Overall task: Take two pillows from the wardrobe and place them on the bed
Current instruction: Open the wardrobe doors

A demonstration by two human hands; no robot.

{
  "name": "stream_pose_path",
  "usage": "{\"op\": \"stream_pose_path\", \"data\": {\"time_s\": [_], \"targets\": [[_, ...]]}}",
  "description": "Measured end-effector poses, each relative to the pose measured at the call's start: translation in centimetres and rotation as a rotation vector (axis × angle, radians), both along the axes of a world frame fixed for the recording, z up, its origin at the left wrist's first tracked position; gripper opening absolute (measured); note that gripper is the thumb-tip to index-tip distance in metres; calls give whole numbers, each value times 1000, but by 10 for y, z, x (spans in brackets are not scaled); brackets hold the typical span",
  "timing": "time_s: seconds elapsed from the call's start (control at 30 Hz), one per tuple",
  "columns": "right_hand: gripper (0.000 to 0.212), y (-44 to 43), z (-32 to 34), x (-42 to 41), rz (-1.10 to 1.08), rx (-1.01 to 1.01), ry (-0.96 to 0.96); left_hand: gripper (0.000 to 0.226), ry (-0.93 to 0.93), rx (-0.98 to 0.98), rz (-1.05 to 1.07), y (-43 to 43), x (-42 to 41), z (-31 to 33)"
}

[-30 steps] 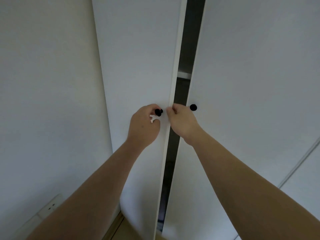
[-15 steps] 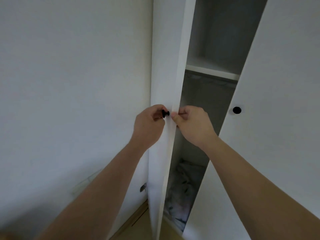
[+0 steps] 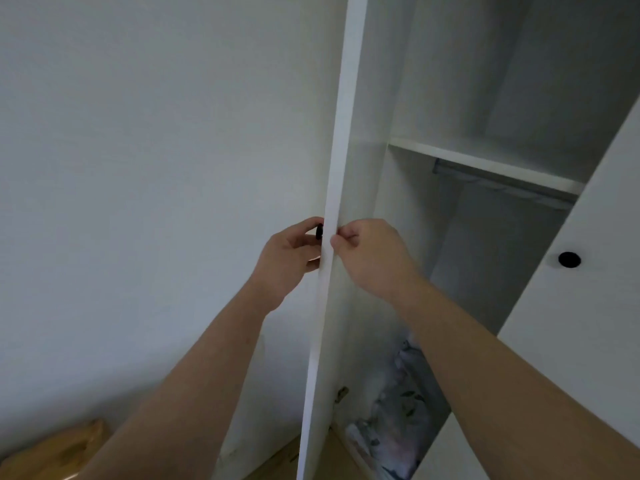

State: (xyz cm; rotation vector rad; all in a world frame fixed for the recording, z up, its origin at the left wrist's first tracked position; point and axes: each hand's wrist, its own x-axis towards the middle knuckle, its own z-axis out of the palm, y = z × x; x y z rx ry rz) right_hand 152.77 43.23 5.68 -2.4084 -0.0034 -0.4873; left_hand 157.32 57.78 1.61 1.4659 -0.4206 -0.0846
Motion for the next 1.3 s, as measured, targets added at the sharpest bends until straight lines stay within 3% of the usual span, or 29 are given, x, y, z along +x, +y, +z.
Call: {"op": "stream_pose_path", "data": {"time_s": [0.23, 0.53, 0.93, 1.1, 1.2, 1.3], "targets": [[30, 43, -5, 27, 139, 4, 35, 45, -24, -116, 71, 42, 13, -7], [39, 84, 4, 71, 178, -18, 98, 74, -36, -118, 154, 77, 45, -35], [42, 117, 11, 119, 209, -42, 164, 84, 5, -1, 284, 93, 82, -54], [32, 113, 9, 114, 270, 26, 177, 87, -41, 132, 318, 85, 85, -55], [46, 106, 2, 112, 314, 1, 277, 81, -119, 228, 510, 72, 74, -50], [58, 88, -4, 104, 348, 69, 296, 64, -309, 251, 795, 49, 60, -47]]}}
